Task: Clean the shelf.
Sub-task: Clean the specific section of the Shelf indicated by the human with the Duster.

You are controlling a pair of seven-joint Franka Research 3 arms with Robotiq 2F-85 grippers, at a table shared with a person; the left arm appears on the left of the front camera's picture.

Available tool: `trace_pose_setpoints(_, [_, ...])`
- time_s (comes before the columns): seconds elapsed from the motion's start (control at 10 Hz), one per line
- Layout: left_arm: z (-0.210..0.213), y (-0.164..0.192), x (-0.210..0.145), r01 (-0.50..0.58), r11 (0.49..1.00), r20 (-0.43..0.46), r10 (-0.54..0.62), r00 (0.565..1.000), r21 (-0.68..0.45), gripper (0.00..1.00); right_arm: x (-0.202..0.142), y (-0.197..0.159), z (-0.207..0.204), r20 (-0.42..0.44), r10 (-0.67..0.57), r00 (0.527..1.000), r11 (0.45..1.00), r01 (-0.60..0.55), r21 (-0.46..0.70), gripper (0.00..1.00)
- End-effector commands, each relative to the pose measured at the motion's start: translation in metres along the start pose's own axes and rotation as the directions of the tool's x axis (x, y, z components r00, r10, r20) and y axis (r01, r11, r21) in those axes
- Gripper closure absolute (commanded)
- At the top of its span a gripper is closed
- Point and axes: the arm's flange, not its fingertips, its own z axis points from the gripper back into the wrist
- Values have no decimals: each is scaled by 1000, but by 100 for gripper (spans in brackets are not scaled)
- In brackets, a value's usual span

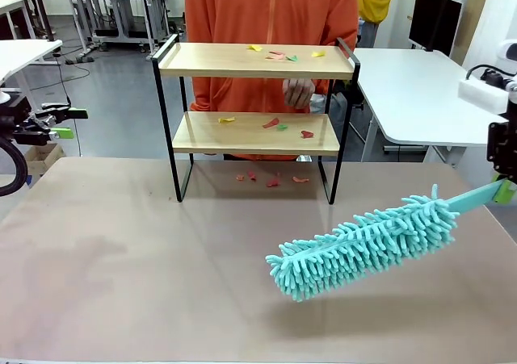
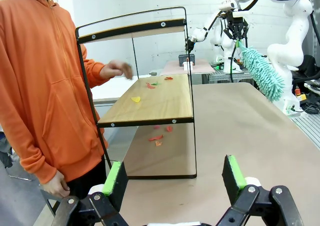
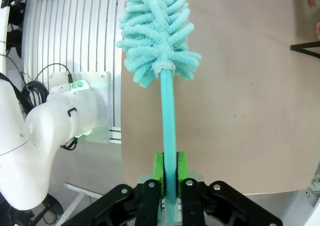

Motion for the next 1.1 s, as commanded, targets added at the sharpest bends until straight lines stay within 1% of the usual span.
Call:
trace_pose_setpoints(0.0, [1, 0, 2, 3, 1000, -1, -3, 1000, -1, 0, -2, 2, 2, 14, -1, 1000, 1000, 1, -3, 87])
trace_pose_setpoints(1.0, [1, 0, 2, 3, 1000, -1, -3, 1000, -1, 0, -2, 2, 2, 14, -1, 1000, 1000, 1, -3, 87])
